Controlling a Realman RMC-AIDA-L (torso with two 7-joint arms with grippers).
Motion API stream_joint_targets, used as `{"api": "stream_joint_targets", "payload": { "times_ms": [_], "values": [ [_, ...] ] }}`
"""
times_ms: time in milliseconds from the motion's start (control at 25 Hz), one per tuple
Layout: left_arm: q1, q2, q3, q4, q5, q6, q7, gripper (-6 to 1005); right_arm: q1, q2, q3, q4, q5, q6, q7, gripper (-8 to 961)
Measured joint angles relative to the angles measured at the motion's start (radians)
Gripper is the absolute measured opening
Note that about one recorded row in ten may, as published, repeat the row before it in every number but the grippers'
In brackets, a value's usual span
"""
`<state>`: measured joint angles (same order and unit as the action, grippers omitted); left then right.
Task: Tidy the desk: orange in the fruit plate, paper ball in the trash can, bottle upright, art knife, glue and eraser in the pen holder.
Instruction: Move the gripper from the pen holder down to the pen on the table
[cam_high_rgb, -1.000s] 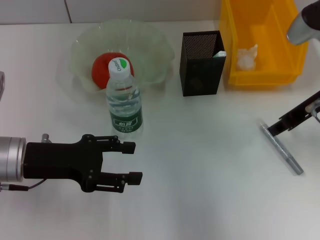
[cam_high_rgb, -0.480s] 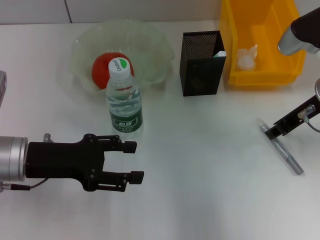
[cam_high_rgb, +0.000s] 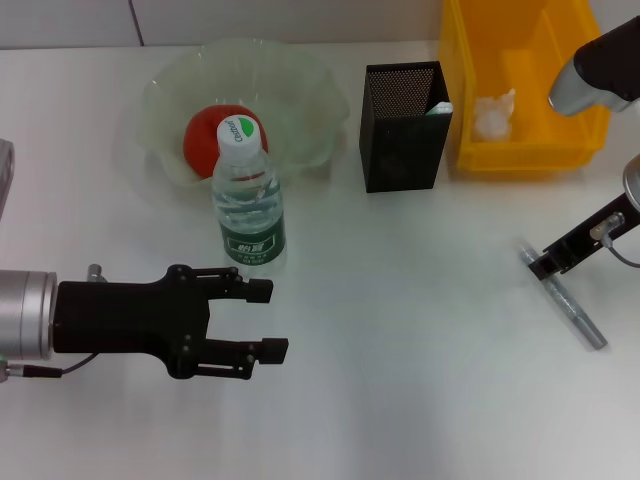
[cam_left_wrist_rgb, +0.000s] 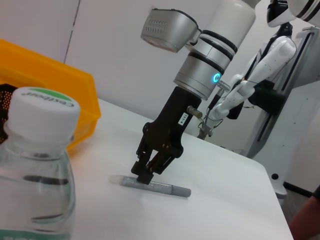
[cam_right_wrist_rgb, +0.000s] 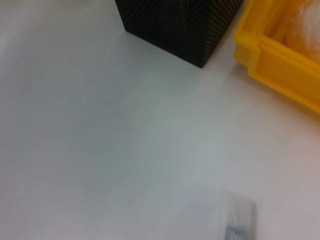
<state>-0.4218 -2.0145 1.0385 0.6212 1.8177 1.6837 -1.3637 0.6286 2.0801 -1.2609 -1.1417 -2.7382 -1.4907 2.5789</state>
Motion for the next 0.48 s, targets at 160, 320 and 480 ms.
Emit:
{"api": "stream_joint_targets", "payload": {
  "times_ms": [160,320,480],
  "values": [
    [0.0,0.0,0.0,0.0,0.0,-0.004,0.0,783,0.001,0.0,0.0,0.011,0.0,0.019,-0.002,250],
    [0.0,0.0,0.0,0.0,0.0,-0.004,0.0,783,0.001,0.0,0.0,0.014,0.0,0.026,-0.009,129],
    [0.0,-0.001,-0.001,0.0,0.0,-0.004,0.0,783,-0.002,0.0,0.003,0.005,0.001,0.026,-0.014,40]
  ]
}}
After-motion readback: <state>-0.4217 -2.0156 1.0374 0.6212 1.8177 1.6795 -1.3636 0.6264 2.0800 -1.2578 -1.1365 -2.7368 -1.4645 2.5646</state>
